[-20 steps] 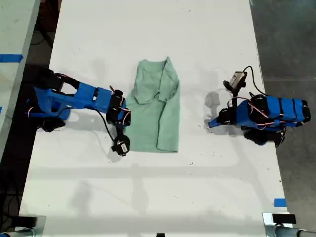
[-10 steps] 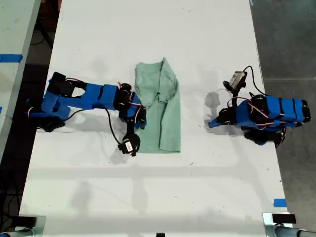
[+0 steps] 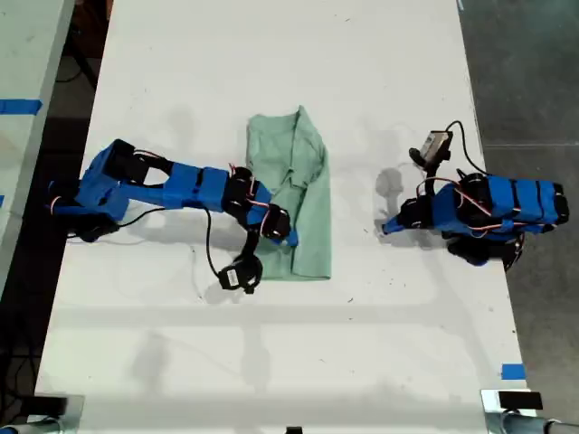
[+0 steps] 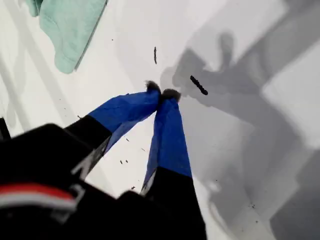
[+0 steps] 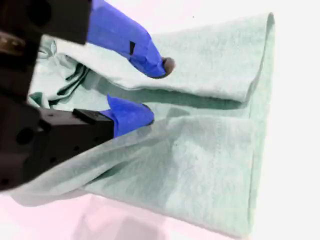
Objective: Fold t shirt
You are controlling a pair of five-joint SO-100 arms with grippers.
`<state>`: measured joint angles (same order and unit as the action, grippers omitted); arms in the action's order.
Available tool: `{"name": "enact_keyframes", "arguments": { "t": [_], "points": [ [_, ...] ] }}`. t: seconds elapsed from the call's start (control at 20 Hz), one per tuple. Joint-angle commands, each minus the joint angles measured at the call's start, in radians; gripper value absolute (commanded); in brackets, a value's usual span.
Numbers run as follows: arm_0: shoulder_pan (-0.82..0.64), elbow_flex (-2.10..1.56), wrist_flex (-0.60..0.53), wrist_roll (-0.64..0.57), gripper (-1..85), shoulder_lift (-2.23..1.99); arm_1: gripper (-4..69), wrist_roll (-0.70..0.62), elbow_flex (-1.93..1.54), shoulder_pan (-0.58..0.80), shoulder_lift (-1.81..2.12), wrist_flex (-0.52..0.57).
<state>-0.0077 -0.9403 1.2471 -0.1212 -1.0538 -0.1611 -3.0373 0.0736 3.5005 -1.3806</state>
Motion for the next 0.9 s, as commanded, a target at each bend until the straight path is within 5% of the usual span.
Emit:
{"name": "enact_keyframes", "arguments": {
  "t": [0.0,0.15,0.35,0.7,0.85],
  "points": [
    [-0.034,0.031,0.107,0.000,0.1,-0.218,1.5,0.000,-0.043,0.000,0.011,-0.008],
    [-0.064,-0.052,0.284,0.072,0.1,-0.485,1.5,0.000,-0.043,0.000,0.011,-0.008],
    [-0.123,-0.506,0.256,0.123,0.1,-0.976,1.5,0.000,-0.043,0.000,0.011,-0.008],
    [-0.212,-1.724,-0.293,0.173,0.0,-1.782,1.5,0.003,-0.043,0.002,0.011,-0.008],
    [-0.249,-2.046,-0.371,0.167,0.0,-2.075,1.5,0.005,-0.043,0.002,0.011,-0.008]
  ]
}}
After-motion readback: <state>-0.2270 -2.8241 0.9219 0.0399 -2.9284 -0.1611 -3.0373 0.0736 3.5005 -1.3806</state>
